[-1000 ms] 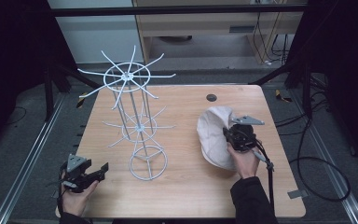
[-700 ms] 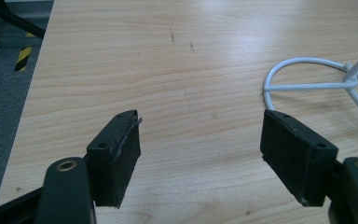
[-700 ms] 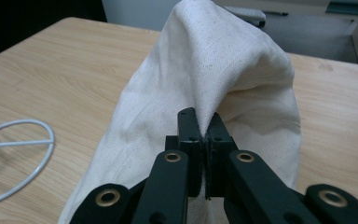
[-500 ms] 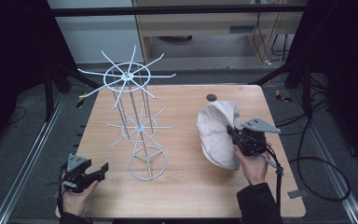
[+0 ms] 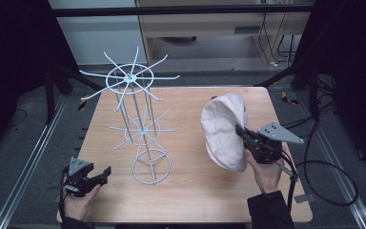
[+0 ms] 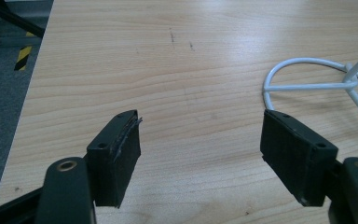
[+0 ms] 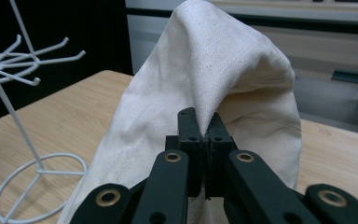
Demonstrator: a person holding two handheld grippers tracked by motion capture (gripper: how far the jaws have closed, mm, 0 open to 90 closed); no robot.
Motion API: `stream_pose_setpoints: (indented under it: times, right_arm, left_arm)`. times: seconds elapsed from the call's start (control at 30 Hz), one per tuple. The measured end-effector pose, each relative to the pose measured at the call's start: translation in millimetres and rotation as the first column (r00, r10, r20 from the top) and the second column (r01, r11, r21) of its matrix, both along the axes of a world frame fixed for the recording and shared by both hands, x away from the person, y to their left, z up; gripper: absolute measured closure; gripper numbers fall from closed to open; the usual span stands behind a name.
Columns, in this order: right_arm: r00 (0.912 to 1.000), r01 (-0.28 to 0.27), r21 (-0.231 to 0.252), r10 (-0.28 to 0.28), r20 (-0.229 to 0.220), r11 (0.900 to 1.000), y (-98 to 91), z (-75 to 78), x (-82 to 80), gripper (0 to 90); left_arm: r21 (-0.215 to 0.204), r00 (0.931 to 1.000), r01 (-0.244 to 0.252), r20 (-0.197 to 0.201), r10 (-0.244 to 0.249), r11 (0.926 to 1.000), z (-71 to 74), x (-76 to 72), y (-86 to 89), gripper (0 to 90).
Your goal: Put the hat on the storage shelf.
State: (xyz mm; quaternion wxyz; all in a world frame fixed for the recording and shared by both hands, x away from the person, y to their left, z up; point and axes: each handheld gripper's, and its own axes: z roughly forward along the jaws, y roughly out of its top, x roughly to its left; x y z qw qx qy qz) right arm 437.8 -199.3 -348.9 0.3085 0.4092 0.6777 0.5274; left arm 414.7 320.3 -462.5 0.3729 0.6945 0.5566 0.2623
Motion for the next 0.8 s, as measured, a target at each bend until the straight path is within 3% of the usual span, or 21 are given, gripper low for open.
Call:
stream_pose_setpoints:
  times: [0.13, 0.33, 0.53, 0.57, 0.8]
  right_arm:
    - [0.9976, -0.028, 0.025, 0.026, 0.064, 0.9993, -0.8, 9.8, -9.6, 88.7]
    - [0.992, -0.051, 0.045, 0.045, 0.118, 0.9977, 0.1, 21.3, -18.2, 88.7]
    - [0.9808, -0.088, 0.059, 0.077, 0.179, 0.9943, 2.9, 33.7, -26.5, 88.7]
    - [0.9753, -0.101, 0.062, 0.087, 0.203, 0.993, 3.7, 37.1, -28.8, 88.7]
    - [0.9608, -0.134, 0.072, 0.112, 0.254, 0.9884, 8.0, 47.1, -36.6, 88.8]
  left_arm:
    - [0.0, 1.0, -0.001, 0.0, 0.001, 1.0, 0.0, 0.0, -0.2, 28.4]
    - [0.003, 1.0, -0.001, 0.001, 0.001, 1.0, 0.4, -0.2, -0.3, 28.4]
    - [0.003, 1.0, -0.002, 0.002, 0.002, 1.0, 0.5, -0.2, -0.6, 28.5]
    - [0.003, 1.0, -0.002, 0.003, 0.002, 1.0, 0.5, -0.2, -0.6, 28.5]
    - [0.004, 1.0, -0.003, 0.003, 0.003, 1.0, 0.5, -0.1, -0.6, 28.5]
